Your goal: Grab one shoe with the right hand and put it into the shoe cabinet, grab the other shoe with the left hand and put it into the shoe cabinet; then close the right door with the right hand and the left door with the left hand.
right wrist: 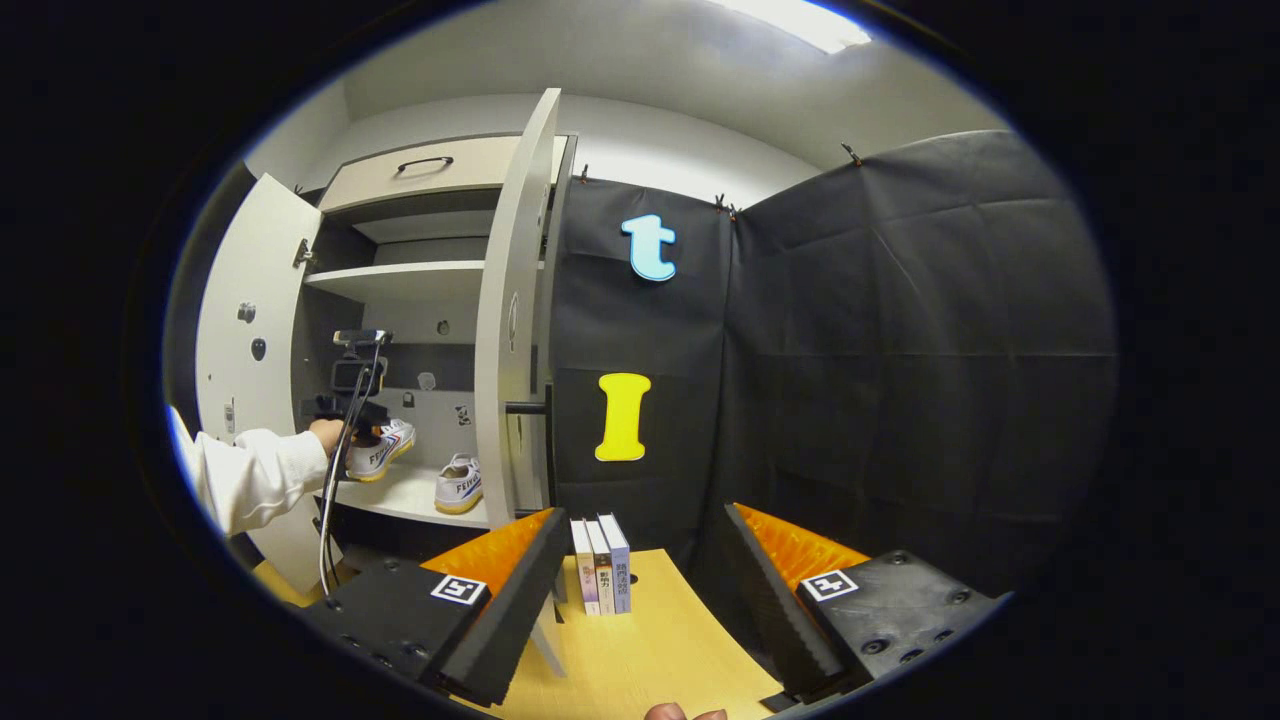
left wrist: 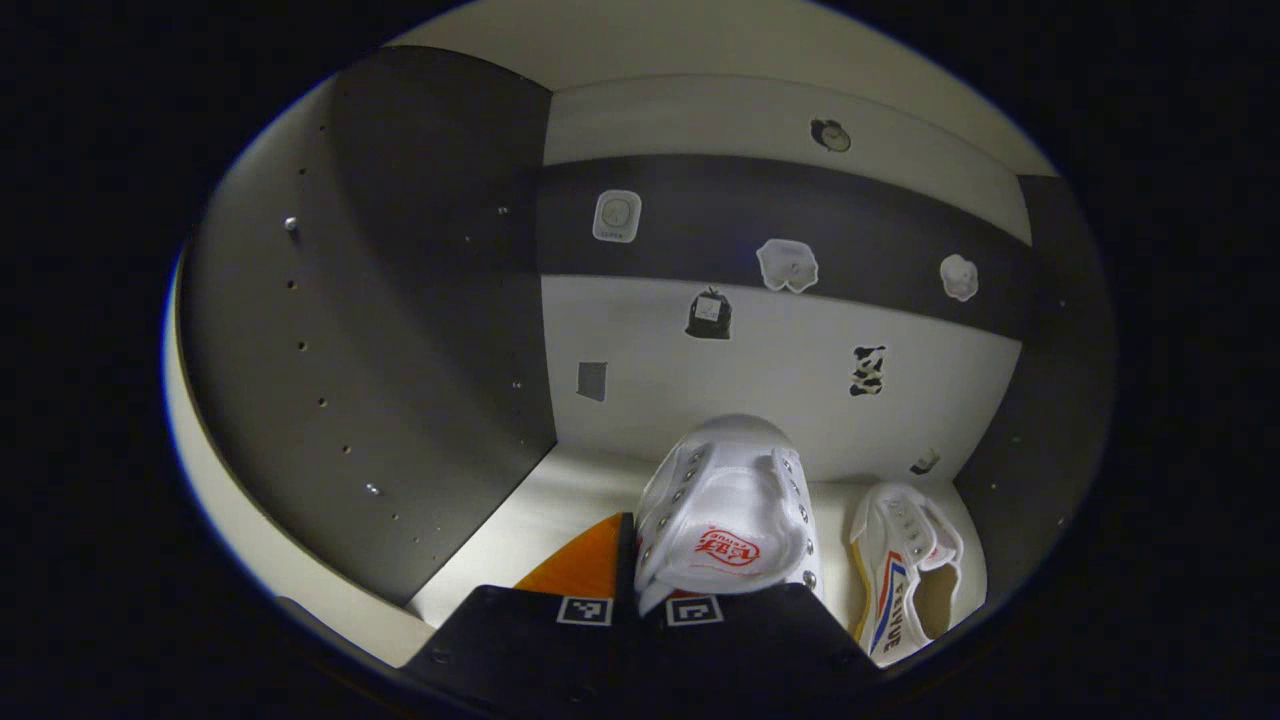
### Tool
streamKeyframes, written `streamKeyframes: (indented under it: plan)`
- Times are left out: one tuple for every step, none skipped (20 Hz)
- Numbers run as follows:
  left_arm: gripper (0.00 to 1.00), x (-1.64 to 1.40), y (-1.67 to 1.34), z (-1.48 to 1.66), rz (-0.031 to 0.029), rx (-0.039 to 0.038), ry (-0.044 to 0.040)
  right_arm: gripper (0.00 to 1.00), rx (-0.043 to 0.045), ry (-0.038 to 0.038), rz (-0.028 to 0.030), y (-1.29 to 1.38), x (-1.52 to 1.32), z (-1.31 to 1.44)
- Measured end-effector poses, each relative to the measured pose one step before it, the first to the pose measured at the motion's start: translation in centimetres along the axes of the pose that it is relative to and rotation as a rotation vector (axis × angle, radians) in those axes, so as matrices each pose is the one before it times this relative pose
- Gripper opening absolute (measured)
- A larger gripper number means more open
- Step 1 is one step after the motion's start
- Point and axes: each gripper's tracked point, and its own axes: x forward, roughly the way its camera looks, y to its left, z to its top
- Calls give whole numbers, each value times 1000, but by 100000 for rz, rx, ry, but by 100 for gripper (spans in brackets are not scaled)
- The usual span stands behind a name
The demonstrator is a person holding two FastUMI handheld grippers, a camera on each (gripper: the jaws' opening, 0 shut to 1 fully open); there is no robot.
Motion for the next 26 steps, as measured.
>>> streamKeyframes:
  plan:
    - [5,874,-158,-581,892,618,1969,98,-448,257,-684,-303,-7,-89]
    - [5,805,-122,-603,1101,677,2042,98,-167,87,-671,-268,-1,14]
    - [5,567,-114,-608,879,437,1660,98,35,67,-595,-194,37,9]
    - [5,564,-120,-472,680,203,1343,98,9,-10,-495,-173,-14,-9]
    - [5,446,-81,-388,610,-132,881,98,-236,98,-523,-176,23,-41]
    - [5,356,-89,-264,275,-19,593,98,-333,44,-415,-221,0,-2]
    - [5,366,-215,-176,115,52,171,98,-317,70,-546,-198,12,-49]
    - [5,273,-72,-136,538,479,60,98,8,-12,-428,-167,18,30]
    - [5,267,13,-143,912,913,206,98,225,172,-353,-87,1,-31]
    - [5,244,53,-140,877,723,497,98,218,249,-363,-182,-16,-87]
    - [5,258,-126,-245,66,358,660,98,164,211,-348,-144,-50,-70]
    - [6,186,-125,-355,-160,234,1343,98,54,116,-262,-110,-43,-57]
    - [7,143,-138,-448,-598,10,1878,98,-180,107,-214,-146,-5,-77]
    - [10,80,48,116,-129,23,-310,98,-282,32,-350,-77,432,88]
    - [12,-130,-79,41,-1088,147,46,98,113,-38,-253,-185,7,22]
    - [13,-102,-186,-47,-856,1224,765,98,467,77,-130,-64,26,13]
    - [17,-325,-44,-262,-468,1788,1043,98,659,115,85,-14,33,5]
    - [19,-494,-210,52,-1792,1574,-63,98,640,73,219,57,-9,6]
    - [26,-93,95,20,-14,1405,-876,98,473,-122,321,106,-8,61]
    - [38,-399,406,18,1282,1609,-1056,98,214,-444,386,112,16,87]
    - [45,-644,309,14,653,932,-985,98,-91,-293,499,129,2,72]
    - [54,-700,-65,5,-857,382,-819,98,-347,-291,828,203,-14,70]
    - [58,-645,-81,51,-601,360,-1101,98,-459,-247,467,127,16,136]
    - [64,-603,-39,142,-806,1359,-1594,98,-141,-228,456,81,61,134]
    - [66,-559,68,-82,-208,1738,-1427,98,325,46,485,157,77,52]
    - [72,-690,-37,-107,-303,1965,-955,98,625,182,685,138,-71,-16]
